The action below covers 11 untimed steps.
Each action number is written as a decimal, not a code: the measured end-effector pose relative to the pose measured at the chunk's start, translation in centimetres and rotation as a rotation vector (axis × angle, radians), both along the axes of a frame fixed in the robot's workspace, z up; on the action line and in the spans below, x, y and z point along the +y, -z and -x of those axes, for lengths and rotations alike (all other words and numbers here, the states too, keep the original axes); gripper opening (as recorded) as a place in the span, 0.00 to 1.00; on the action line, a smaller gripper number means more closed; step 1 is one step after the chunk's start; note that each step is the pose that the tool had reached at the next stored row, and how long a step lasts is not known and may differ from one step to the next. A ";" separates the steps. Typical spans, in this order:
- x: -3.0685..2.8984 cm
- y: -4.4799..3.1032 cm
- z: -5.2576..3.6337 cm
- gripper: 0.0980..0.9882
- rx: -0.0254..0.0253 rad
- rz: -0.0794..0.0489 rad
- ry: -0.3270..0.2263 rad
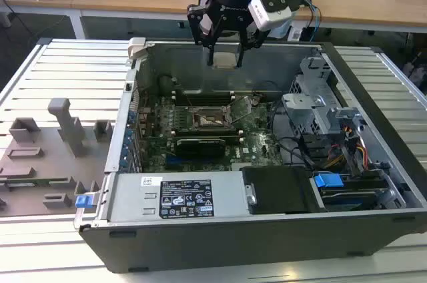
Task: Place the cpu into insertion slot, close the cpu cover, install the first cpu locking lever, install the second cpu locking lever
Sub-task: 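Place the cpu into insertion slot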
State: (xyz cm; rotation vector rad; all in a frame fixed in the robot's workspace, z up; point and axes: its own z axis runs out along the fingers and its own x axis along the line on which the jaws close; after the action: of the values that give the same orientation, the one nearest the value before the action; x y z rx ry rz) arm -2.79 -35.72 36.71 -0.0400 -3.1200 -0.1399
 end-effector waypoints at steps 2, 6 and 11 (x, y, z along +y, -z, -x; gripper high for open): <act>0.00 0.39 0.00 0.50 0.0000 0.000 0.000; 0.00 0.91 0.00 0.50 0.0000 0.000 0.000; 0.00 1.20 0.00 0.50 0.0000 0.000 0.000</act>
State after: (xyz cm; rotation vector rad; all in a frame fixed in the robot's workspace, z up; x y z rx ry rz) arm -2.79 -35.72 35.51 -0.0399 -3.1200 -0.1400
